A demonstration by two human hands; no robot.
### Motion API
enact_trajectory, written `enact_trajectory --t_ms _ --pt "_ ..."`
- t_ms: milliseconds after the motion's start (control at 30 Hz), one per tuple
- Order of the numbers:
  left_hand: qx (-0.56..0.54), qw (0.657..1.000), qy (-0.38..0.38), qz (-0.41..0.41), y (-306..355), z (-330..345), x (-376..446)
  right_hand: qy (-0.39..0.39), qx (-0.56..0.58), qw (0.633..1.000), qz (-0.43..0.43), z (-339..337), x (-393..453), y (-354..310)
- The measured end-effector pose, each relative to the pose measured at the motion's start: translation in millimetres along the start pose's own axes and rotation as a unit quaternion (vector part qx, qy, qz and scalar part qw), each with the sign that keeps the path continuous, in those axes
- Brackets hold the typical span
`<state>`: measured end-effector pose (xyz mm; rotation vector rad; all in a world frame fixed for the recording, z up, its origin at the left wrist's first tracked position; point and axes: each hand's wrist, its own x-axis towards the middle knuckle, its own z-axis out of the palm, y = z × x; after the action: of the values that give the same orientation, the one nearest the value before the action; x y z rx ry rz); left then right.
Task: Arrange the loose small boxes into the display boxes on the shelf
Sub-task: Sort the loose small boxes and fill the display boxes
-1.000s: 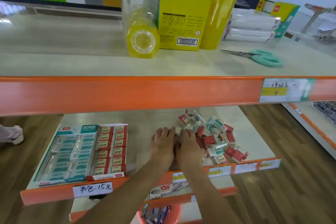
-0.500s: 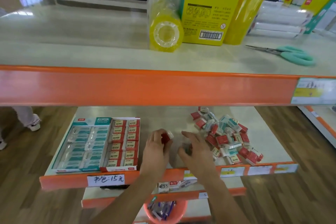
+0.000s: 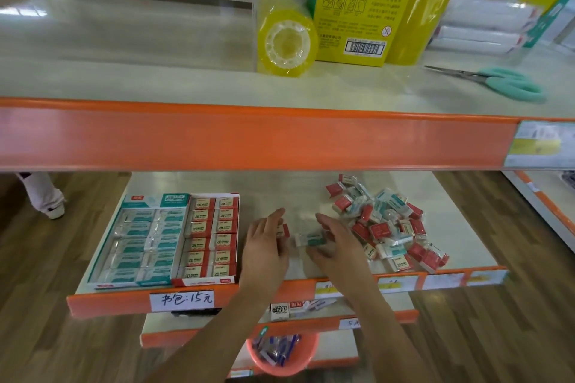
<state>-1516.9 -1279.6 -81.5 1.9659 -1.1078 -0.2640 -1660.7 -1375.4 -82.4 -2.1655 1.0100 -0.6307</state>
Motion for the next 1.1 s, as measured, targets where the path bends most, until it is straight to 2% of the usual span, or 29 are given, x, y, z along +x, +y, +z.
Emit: enact_trajectory --t_ms 133,233,400,567,767,933,1100 --pt "0.024 1.0 0.001 -0.013 -2.3 1.2 -0.1 0.013 -0.05 0.998 -0.034 4.2 1.7 -2.1" --pt "0.018 0.999 0.01 -0.024 -1.3 0.5 -0.5 0.027 -0.036 0.998 -0.034 4.8 0.8 -1.6" --pt "0.002 1.0 0.008 -0.026 -1.1 1.4 -0.5 0.107 -0.038 0.993 -0.028 6.2 -3.5 -4.8" --pt "0.001 1.0 0.014 0.011 5.0 -2.4 -3.9 0.131 -0.036 0.99 -0.043 8.0 -4.7 -6.3" --pt "0.068 0.995 0.023 0.07 15.3 -27.2 -9.7 0.152 -0.051 0.985 -0.068 10.4 -4.0 -10.2" --pt "0.107 0.99 0.037 0.083 12.6 -70.4 -11.4 0.133 -0.067 0.984 -0.102 23.9 -0.3 -32.9" --pt "0.116 0.991 0.054 0.049 -6.9 -104.6 -18.2 0.077 0.009 0.992 -0.103 46.7 1.1 -68.0"
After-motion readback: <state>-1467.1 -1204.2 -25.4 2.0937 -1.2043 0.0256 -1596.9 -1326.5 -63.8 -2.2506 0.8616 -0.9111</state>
